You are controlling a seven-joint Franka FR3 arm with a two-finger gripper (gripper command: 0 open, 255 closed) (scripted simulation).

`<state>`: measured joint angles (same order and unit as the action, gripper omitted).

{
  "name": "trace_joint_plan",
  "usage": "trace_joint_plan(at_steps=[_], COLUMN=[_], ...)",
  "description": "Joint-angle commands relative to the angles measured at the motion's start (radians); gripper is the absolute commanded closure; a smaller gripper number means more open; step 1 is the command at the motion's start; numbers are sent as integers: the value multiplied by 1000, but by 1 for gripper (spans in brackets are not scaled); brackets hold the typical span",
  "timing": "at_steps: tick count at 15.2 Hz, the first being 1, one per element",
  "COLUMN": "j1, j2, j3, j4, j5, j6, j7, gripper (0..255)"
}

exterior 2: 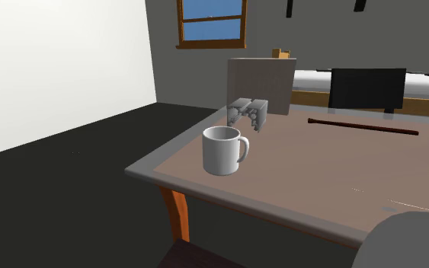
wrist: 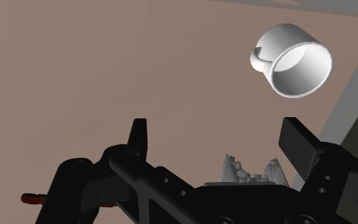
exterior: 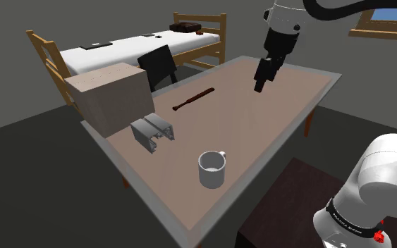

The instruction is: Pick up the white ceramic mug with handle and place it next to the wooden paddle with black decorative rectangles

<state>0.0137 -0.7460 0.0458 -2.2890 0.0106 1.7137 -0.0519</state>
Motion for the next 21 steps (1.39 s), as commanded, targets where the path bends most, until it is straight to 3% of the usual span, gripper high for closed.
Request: trace_joint_plan(at_steps=[1,11,21], j1=[0,22,9], j2=[0,92,350], j3=[0,197,413], j4=[0,-153,-160], j5=[0,83,94], j6=[0,226,470], j7=[0,273,573], gripper=[0,0,0])
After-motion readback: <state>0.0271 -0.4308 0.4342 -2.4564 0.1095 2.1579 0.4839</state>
